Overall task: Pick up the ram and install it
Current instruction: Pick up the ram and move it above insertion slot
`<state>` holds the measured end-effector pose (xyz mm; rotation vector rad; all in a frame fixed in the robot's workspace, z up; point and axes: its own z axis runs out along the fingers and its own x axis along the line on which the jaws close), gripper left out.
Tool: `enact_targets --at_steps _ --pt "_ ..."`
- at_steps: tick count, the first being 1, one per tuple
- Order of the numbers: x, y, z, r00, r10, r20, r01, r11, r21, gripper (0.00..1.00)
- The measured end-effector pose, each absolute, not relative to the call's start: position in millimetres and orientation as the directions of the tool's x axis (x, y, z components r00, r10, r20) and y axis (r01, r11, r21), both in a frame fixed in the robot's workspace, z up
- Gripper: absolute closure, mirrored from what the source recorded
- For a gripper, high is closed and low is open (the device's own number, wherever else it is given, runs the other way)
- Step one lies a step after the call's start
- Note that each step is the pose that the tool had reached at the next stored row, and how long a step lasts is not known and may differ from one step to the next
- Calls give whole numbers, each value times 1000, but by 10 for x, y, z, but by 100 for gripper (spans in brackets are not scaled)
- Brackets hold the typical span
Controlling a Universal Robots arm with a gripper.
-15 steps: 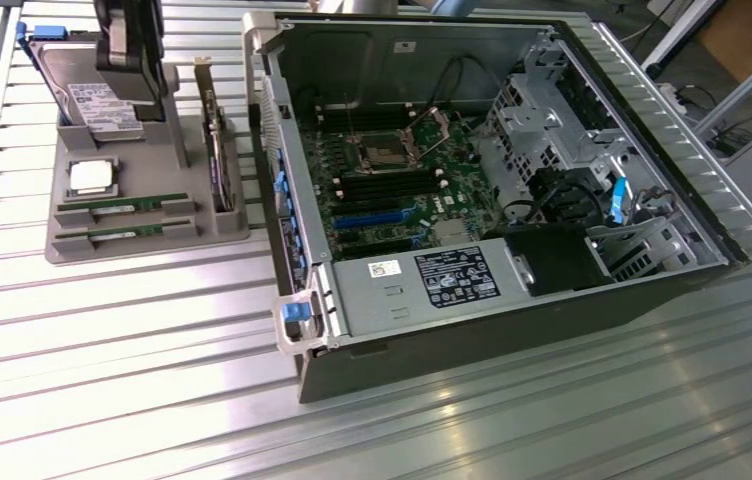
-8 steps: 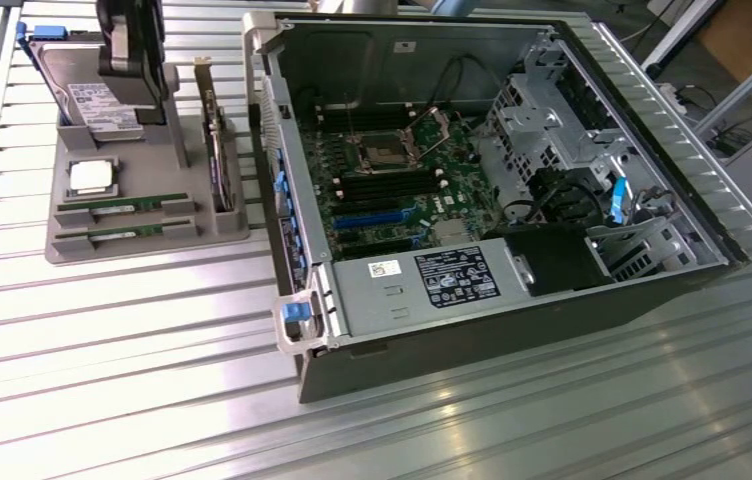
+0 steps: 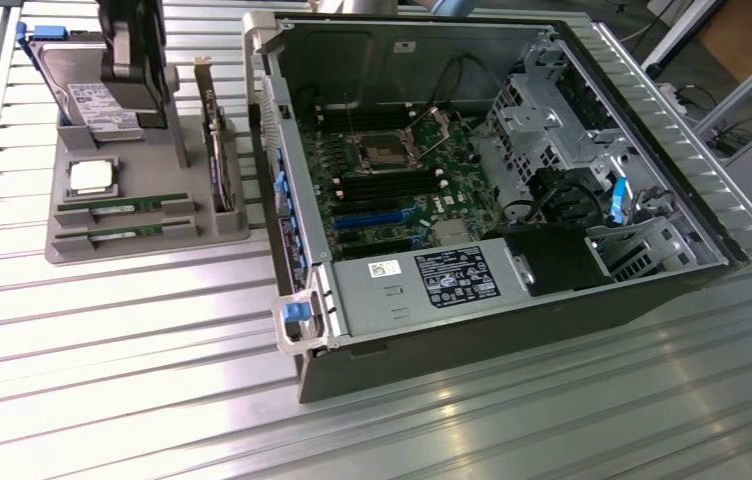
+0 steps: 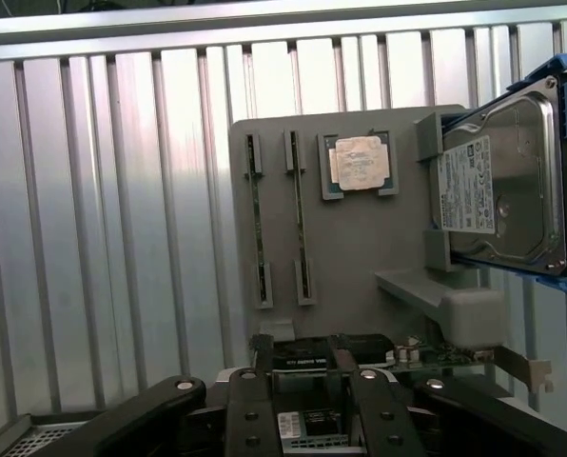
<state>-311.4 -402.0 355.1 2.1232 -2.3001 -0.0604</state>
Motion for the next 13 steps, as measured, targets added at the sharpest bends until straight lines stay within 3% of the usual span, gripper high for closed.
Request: enact_targets --at_steps 13 --pt "-3114 -4020 3477 -80 -997 -18 -996 80 36 64"
